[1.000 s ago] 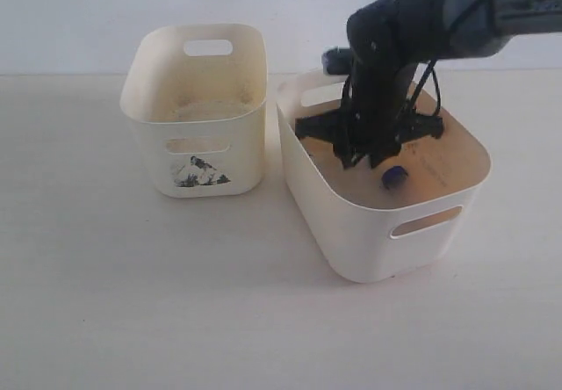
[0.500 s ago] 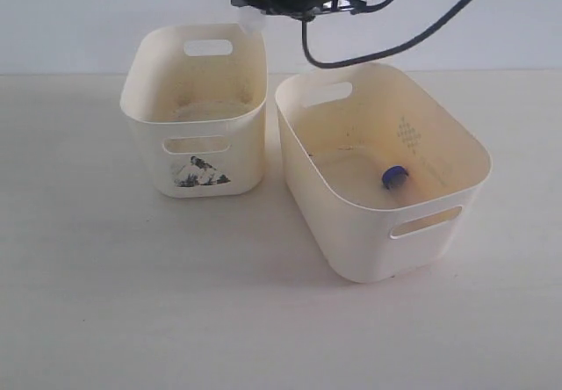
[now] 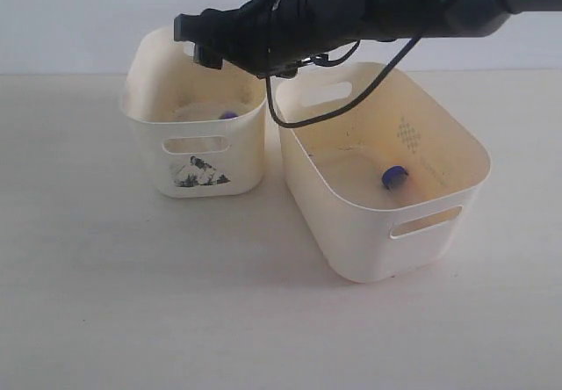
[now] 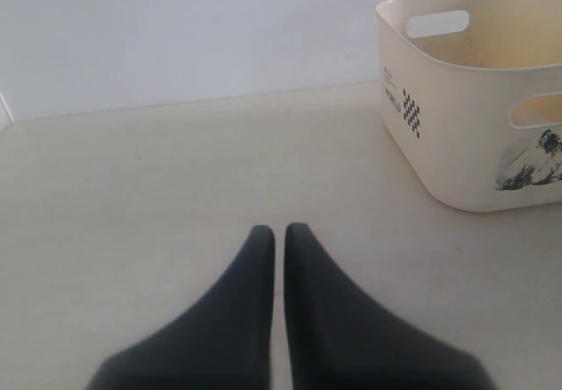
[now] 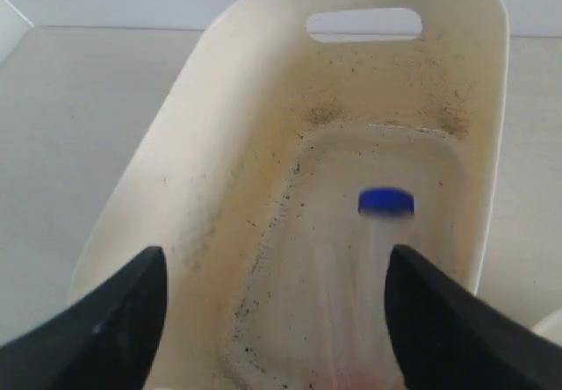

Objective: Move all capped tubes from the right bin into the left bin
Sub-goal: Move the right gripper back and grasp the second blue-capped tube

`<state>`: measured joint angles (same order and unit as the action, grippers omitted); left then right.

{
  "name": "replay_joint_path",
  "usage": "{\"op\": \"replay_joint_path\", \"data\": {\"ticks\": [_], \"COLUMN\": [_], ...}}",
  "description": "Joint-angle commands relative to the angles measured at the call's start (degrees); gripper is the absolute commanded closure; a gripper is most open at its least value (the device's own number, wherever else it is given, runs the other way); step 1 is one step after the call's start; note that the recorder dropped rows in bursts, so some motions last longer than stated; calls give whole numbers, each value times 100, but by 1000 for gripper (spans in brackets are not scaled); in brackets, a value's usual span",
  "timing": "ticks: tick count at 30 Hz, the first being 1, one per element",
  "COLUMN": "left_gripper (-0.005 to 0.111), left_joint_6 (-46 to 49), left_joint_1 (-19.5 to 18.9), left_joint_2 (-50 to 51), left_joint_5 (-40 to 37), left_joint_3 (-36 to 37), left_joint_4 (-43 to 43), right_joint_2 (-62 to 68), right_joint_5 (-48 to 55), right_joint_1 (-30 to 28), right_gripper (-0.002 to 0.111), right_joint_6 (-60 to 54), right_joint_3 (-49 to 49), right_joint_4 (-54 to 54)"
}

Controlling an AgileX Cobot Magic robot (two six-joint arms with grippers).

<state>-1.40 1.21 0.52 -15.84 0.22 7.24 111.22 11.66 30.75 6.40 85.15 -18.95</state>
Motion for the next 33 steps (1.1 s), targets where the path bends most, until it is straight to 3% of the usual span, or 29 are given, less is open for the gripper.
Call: {"op": "replay_joint_path", "data": {"ticks": [1,5,8,9,10,12,16,20,28,33], "left_gripper": [102,102,102,102,102,102,102,102,102,102], "left_joint_6": [-66,-66,-66,-66,-66,-66,-66,-66,-66,-66], "left_joint_1": [-6,-6,-6,-6,-6,-6,-6,-6,-6,-6], "left_joint_2": [-11,-11,-11,-11,-11,-11,-11,-11,-11,-11], "left_joint_5": [86,86,86,86,86,86,86,86,86,86], "left_joint_3": [-22,-22,-22,-22,-22,-22,-22,-22,-22,-22], "left_joint_4": [-38,-38,-38,-38,-38,-38,-38,-38,-38,-38], "right_joint_2": [-224,-626,-737,-737,-716,-678,-652,-521,-216,-8], "right_joint_5": [299,1449,2246,2717,2841,3243,4205,5084,5678,5394], "right_joint_1": [-41,-443,-683,-771,-787,-787,-787,-787,-583,-476], "right_gripper": [41,63,84,98,102,100,81,81,80,55], "right_joint_6": [-254,-314,-292,-2,166,1076,1911,2131,2931,3253], "right_joint_3": [20,20,20,20,9,9,9,9,9,9], "right_joint_4": [34,204,602,816,994,1611,2424,2627,2913,2944]}}
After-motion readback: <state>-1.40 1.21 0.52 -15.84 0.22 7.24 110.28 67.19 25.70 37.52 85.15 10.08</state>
